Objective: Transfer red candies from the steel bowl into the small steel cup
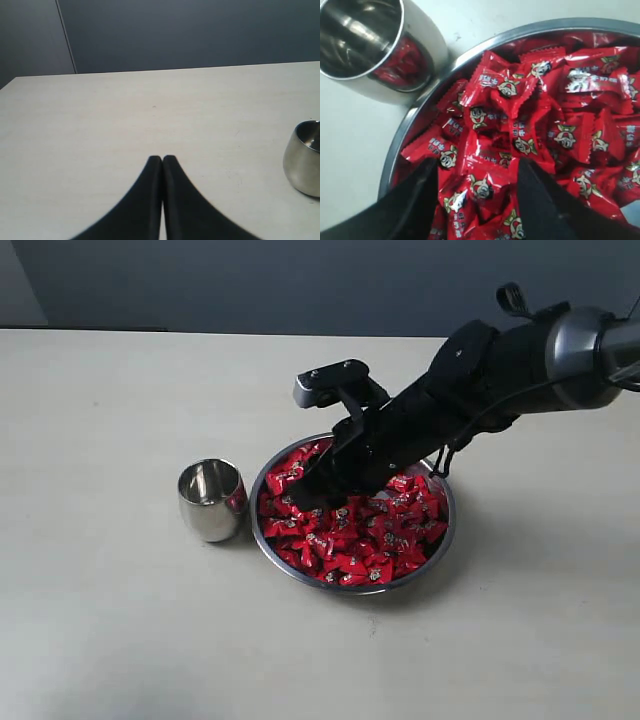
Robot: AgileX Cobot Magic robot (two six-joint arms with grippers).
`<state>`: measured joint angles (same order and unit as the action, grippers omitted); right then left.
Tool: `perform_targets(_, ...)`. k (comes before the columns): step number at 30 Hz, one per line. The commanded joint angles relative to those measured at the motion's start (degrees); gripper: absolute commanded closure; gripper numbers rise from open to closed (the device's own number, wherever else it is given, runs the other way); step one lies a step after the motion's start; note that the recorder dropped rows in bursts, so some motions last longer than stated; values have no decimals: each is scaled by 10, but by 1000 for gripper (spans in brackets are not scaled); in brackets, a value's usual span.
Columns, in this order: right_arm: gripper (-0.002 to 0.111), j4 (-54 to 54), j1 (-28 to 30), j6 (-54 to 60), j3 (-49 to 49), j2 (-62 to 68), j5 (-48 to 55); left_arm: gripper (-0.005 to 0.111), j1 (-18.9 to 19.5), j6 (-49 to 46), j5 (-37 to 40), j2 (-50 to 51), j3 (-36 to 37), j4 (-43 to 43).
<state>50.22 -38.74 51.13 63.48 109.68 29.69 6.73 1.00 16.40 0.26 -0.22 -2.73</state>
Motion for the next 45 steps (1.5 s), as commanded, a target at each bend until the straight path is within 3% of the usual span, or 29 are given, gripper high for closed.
perform_targets(1,61,-7,-2,-8,3,-1,-4,106,0,1,-1,-3,2,4)
perform_targets(45,61,-8,-13,-19,3,58,-10,106,0,1,-1,-3,2,4)
